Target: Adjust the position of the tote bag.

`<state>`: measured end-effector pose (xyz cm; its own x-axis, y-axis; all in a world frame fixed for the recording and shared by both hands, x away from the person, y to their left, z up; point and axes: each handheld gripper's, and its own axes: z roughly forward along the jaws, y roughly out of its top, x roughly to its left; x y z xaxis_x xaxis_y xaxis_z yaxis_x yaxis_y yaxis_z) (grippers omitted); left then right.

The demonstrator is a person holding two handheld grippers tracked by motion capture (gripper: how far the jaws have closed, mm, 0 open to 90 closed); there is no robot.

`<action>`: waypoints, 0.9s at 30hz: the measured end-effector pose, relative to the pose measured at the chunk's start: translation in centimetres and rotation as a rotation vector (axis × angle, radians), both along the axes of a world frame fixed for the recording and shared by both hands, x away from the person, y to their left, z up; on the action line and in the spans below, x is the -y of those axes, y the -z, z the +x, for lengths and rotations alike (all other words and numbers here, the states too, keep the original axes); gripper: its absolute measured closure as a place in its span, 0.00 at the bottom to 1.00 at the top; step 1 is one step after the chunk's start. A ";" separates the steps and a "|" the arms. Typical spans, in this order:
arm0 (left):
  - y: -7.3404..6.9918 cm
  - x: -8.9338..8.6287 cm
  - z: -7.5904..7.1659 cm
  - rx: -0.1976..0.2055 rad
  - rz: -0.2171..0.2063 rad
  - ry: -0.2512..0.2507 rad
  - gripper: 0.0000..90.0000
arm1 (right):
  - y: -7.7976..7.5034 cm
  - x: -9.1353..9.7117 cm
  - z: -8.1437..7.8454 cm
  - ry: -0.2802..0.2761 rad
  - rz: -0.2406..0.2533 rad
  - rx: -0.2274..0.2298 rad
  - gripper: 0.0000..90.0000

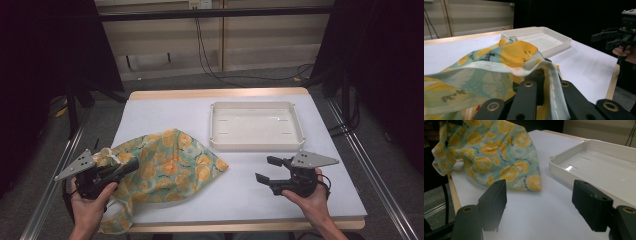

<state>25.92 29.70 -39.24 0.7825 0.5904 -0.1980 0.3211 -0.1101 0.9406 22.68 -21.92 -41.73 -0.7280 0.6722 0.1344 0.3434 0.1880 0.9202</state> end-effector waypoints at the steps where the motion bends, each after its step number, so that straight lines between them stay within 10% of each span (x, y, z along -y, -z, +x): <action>1: -0.1 0.3 0.1 -0.002 -0.003 0.018 1.00 | -0.1 -0.3 0.2 -0.011 0.001 0.004 0.31; 27: -2.9 9.8 1.7 0.026 0.011 0.206 1.00 | -3.4 -7.5 3.6 -0.191 0.063 0.035 0.57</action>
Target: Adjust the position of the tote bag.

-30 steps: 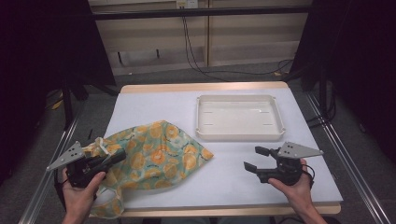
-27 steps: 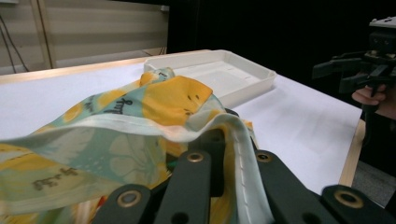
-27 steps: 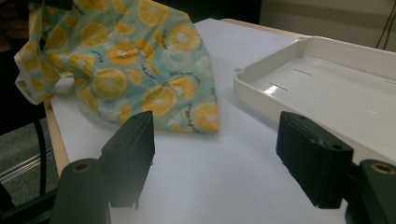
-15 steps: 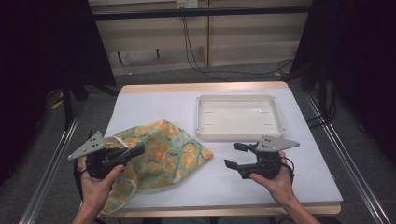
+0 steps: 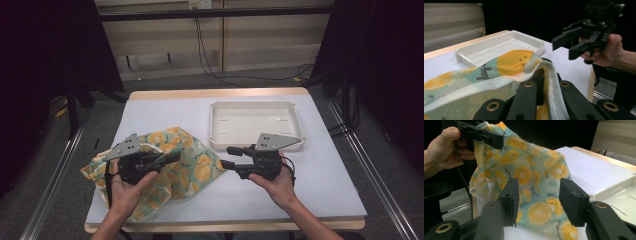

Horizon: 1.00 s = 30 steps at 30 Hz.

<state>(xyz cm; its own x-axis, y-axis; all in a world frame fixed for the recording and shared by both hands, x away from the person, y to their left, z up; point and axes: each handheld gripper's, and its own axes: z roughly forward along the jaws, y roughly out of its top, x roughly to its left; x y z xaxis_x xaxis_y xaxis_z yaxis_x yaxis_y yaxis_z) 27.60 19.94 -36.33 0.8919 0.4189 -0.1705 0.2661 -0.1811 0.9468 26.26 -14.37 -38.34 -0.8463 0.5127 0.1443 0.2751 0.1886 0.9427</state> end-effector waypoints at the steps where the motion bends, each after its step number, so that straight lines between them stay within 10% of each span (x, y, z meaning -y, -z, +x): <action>1: -0.2 0.4 0.0 0.007 0.004 0.008 1.00 | -0.1 -0.1 0.1 -0.005 0.005 0.002 0.57; 6: -0.4 2.3 0.1 0.014 -0.015 0.045 0.99 | -0.8 0.0 0.1 0.011 0.015 0.014 0.57; 11: 2.3 3.5 1.0 -0.030 0.053 0.049 0.97 | -0.9 0.2 0.4 0.017 0.017 0.016 0.57; 18: 4.9 2.3 0.5 -0.067 0.128 -0.005 0.82 | -0.5 -1.2 1.4 -0.009 0.006 -0.005 0.55; 30: 5.2 -0.4 -2.0 -0.071 0.113 -0.045 0.58 | -1.4 -6.0 3.2 -0.074 -0.001 -0.003 0.42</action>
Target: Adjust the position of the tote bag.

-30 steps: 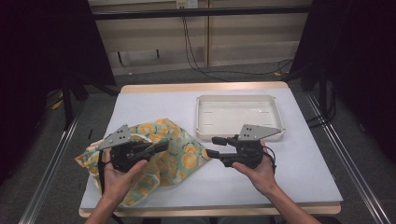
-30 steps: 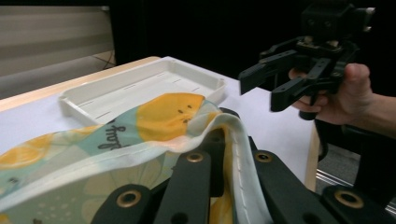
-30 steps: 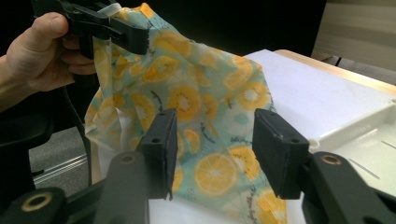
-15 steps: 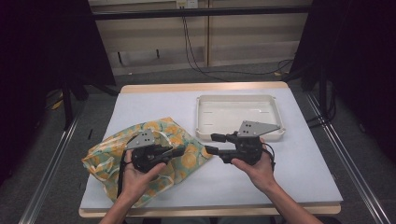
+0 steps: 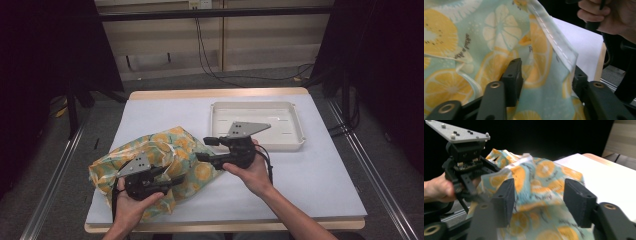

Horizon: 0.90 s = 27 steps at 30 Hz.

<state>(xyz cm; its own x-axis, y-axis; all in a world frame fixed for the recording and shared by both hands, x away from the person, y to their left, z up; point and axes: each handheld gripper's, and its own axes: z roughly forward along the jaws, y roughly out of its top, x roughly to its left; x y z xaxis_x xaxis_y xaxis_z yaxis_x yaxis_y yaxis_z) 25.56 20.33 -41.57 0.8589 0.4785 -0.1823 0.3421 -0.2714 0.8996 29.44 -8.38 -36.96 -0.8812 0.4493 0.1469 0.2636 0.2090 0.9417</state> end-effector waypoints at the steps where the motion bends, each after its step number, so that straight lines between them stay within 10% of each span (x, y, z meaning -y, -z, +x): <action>1: 0.2 0.0 -0.4 0.005 0.001 -0.010 0.55 | -0.1 -0.7 0.2 -0.006 -0.020 0.010 0.39; 14: 1.4 1.4 -2.0 0.014 0.051 0.039 0.60 | 0.3 -7.2 1.8 -0.089 -0.110 -0.040 0.37; 22: 1.9 1.1 -2.4 -0.007 0.065 0.039 0.60 | 3.1 -7.3 3.0 -0.169 -0.158 -0.150 0.97; 27: 1.9 1.1 -2.3 -0.001 0.070 0.042 0.59 | 2.9 -6.1 3.3 -0.105 -0.130 -0.122 1.00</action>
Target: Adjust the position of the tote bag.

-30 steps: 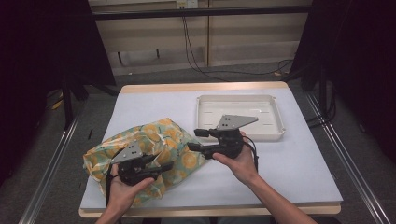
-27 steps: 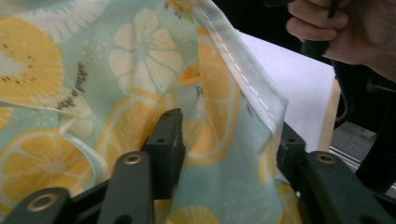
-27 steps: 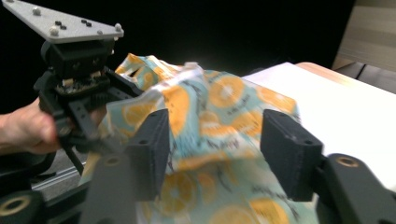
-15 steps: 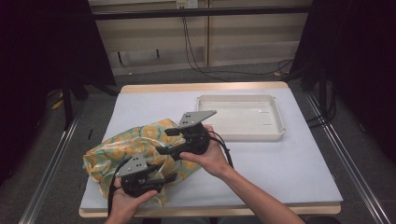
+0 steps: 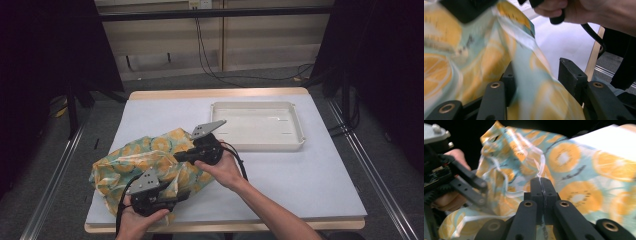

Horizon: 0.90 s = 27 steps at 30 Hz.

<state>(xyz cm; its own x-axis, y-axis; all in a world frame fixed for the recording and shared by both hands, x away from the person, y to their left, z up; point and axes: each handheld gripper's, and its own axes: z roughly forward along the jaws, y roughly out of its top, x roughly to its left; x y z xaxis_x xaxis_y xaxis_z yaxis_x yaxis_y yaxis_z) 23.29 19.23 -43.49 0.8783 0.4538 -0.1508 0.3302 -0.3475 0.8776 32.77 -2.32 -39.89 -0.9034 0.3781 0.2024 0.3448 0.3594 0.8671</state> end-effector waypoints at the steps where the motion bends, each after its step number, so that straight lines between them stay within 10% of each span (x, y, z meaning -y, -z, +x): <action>1: 0.1 0.0 0.0 -0.003 0.003 0.004 0.58 | -0.3 0.9 0.4 0.039 0.021 0.016 1.00; 15: -1.3 -2.2 0.3 0.015 -0.068 -0.027 0.55 | 0.1 6.8 1.8 0.170 0.055 0.067 1.00; 27: -3.4 -6.2 0.3 0.046 -0.165 -0.066 0.49 | 0.0 7.5 1.7 0.177 0.046 0.088 1.00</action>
